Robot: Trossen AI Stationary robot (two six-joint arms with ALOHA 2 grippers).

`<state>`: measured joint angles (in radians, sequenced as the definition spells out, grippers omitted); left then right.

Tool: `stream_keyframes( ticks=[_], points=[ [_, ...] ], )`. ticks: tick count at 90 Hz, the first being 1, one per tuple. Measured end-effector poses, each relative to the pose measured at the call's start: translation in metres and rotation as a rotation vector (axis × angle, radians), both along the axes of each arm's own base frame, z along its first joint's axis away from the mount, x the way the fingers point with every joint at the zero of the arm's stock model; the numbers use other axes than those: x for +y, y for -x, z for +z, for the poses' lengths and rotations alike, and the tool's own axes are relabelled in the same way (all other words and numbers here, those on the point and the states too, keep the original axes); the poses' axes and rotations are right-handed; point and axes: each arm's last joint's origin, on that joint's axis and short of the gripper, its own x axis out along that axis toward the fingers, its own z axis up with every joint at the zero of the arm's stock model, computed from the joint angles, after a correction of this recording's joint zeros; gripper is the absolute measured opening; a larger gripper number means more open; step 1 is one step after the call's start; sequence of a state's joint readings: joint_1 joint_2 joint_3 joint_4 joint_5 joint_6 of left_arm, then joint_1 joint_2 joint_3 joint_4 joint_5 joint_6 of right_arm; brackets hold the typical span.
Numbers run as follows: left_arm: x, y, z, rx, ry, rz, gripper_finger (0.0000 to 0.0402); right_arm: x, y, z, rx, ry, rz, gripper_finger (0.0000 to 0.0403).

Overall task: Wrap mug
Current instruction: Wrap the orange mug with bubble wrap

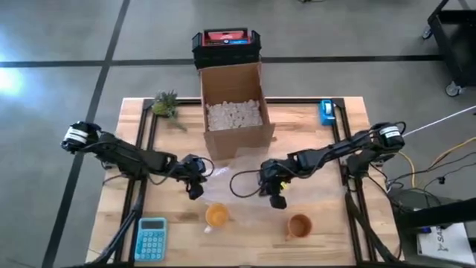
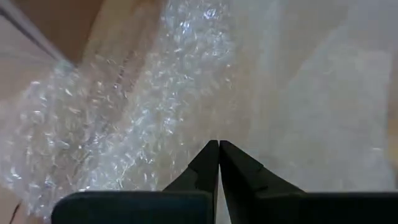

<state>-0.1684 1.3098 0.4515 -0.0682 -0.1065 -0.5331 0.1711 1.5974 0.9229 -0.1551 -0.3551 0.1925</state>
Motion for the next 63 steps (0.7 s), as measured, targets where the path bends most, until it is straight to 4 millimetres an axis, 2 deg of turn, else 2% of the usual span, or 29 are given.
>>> stream_keyframes(
  ticks=[15, 30, 39, 49, 63],
  points=[
    [0.0, 0.0, 0.0, 0.003, 0.006, 0.008, 0.0, 0.02, 0.002, -0.004, -0.009, -0.008, 0.09, 0.0],
    [0.001, 0.0, 0.003, -0.022, -0.022, 0.037, 0.0, 0.037, 0.004, -0.014, -0.059, 0.147, 0.159, 0.0],
    [0.002, 0.0, 0.003, -0.026, -0.042, 0.054, 0.0, 0.044, 0.005, -0.016, -0.069, 0.179, 0.195, 0.0],
    [0.002, 0.0, 0.003, -0.025, -0.042, 0.054, 0.0, 0.046, 0.0, -0.006, -0.096, 0.174, 0.188, 0.0],
    [0.002, 0.0, 0.005, -0.034, -0.044, 0.051, 0.0, 0.062, -0.008, 0.023, -0.145, 0.168, 0.235, 0.0]
  ],
)
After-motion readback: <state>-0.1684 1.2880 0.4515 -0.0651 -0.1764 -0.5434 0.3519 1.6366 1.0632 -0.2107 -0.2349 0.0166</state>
